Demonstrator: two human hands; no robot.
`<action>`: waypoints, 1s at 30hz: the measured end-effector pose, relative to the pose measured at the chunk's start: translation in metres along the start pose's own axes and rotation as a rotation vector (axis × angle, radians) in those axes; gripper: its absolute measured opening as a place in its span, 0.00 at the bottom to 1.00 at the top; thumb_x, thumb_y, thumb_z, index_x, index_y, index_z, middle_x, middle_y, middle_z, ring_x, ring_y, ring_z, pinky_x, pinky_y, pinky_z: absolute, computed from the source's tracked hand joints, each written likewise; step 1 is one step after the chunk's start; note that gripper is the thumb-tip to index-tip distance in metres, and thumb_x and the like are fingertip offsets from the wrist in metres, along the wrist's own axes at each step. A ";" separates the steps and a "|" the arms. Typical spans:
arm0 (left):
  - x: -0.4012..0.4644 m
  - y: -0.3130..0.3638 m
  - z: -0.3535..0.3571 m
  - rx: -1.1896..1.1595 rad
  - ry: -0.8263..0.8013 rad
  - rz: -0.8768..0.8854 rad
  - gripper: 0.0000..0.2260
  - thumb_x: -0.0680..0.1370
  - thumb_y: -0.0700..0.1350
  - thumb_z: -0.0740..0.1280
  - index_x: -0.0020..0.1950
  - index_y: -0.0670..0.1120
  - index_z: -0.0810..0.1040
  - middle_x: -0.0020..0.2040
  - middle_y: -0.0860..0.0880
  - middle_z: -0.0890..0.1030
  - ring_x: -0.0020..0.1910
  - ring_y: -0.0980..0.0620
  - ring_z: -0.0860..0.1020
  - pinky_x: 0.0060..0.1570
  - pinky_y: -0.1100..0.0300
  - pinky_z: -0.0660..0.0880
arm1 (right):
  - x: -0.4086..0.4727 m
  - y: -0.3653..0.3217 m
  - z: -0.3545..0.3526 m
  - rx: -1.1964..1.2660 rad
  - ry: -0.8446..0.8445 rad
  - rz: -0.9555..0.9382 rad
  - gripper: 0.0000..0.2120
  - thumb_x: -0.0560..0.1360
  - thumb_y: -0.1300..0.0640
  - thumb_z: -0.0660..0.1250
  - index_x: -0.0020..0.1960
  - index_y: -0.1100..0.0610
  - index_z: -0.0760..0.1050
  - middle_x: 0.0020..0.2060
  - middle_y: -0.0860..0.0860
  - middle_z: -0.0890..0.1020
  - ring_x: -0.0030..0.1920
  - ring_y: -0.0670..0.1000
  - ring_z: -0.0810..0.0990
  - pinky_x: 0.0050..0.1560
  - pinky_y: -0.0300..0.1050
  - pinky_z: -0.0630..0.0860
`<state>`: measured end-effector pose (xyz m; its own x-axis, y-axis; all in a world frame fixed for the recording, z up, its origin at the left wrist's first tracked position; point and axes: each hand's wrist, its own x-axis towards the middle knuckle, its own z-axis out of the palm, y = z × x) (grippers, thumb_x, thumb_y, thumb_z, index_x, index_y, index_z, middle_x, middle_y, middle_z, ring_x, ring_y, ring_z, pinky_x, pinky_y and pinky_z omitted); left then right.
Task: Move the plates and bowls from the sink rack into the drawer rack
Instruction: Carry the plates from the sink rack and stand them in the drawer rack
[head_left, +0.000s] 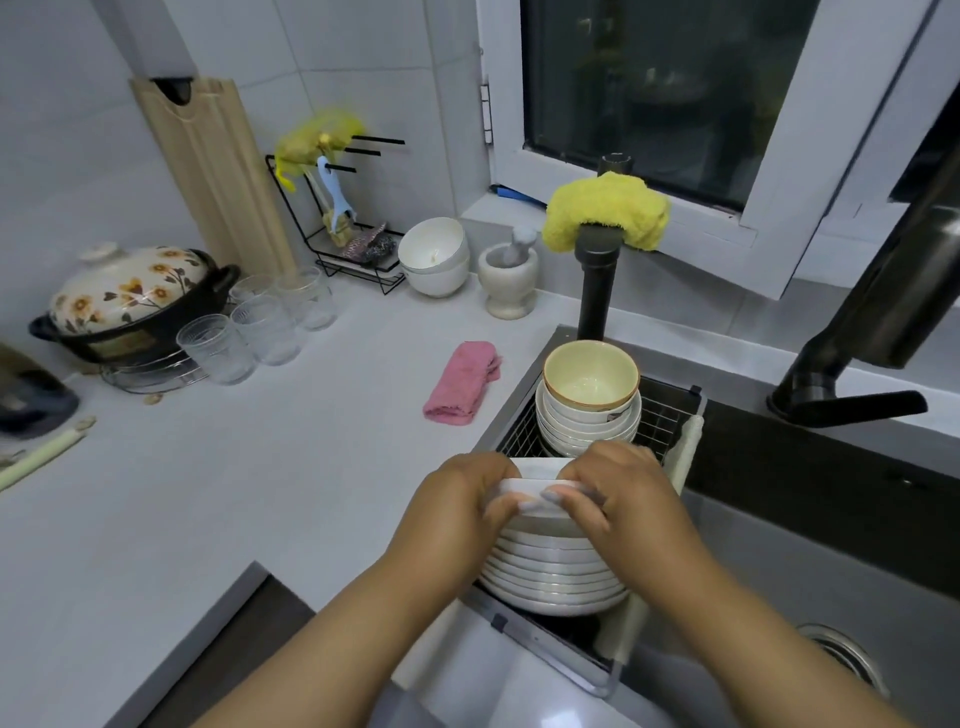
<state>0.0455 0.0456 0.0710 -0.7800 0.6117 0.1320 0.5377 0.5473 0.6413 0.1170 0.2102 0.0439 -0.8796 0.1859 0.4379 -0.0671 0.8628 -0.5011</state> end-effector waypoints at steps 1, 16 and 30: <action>-0.002 0.004 -0.004 0.001 0.014 -0.006 0.04 0.75 0.47 0.70 0.42 0.50 0.77 0.39 0.55 0.78 0.41 0.59 0.74 0.40 0.66 0.69 | 0.001 -0.003 -0.005 -0.003 0.010 -0.026 0.10 0.71 0.47 0.66 0.37 0.52 0.78 0.33 0.41 0.70 0.37 0.43 0.68 0.44 0.30 0.61; -0.124 0.007 -0.081 -0.003 0.406 -0.250 0.05 0.74 0.48 0.70 0.39 0.53 0.76 0.39 0.57 0.77 0.42 0.63 0.72 0.37 0.71 0.66 | 0.005 -0.115 0.001 0.330 0.054 -0.024 0.23 0.76 0.44 0.53 0.46 0.57 0.81 0.46 0.47 0.77 0.51 0.50 0.73 0.52 0.38 0.64; -0.432 -0.026 -0.136 0.228 0.837 -0.487 0.04 0.71 0.50 0.70 0.38 0.52 0.77 0.37 0.61 0.75 0.41 0.62 0.71 0.42 0.76 0.65 | -0.143 -0.352 0.058 1.314 -0.837 0.720 0.10 0.80 0.53 0.60 0.55 0.59 0.73 0.49 0.64 0.81 0.47 0.61 0.83 0.47 0.53 0.79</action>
<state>0.3250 -0.3100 0.1002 -0.8592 -0.2611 0.4401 0.0789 0.7821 0.6181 0.2391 -0.1471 0.1146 -0.8625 -0.3124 -0.3982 0.4861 -0.2925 -0.8235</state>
